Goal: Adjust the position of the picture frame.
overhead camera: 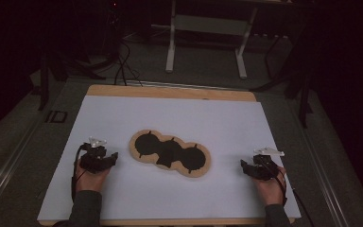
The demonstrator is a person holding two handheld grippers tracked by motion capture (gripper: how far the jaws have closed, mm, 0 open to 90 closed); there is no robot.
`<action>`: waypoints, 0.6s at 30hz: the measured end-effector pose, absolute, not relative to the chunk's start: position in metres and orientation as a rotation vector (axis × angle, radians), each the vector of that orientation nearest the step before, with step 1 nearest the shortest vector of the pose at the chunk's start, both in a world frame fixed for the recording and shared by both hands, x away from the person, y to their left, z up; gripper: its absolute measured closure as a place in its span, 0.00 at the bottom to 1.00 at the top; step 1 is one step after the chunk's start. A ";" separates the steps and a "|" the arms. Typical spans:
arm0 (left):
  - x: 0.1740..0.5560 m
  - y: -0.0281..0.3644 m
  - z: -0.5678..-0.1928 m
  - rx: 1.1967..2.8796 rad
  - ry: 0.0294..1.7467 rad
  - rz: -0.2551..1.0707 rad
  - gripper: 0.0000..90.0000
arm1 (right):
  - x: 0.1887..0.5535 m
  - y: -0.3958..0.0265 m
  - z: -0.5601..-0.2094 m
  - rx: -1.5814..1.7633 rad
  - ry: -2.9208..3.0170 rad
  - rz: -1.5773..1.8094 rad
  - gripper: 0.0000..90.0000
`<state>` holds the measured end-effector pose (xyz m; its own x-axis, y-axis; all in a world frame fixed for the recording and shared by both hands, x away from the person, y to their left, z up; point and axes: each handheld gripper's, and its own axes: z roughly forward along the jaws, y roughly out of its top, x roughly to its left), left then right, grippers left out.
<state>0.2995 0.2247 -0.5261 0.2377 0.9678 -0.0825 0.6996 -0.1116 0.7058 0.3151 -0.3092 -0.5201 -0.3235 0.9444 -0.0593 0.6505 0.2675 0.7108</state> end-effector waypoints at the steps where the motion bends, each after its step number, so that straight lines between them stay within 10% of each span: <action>1: 0.298 0.224 -0.525 1.861 1.512 0.526 0.56 | 0.314 -0.307 -0.518 1.430 2.064 0.821 0.48; 18: 0.291 0.218 -0.516 1.839 1.363 0.548 0.61 | 0.310 -0.290 -0.514 1.362 2.111 0.921 0.49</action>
<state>0.2911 0.2180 -0.5157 0.3356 0.9367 -0.1000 0.6066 -0.1337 0.7837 0.3096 -0.2901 -0.5136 -0.4032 0.9148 -0.0224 0.6057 0.2852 0.7428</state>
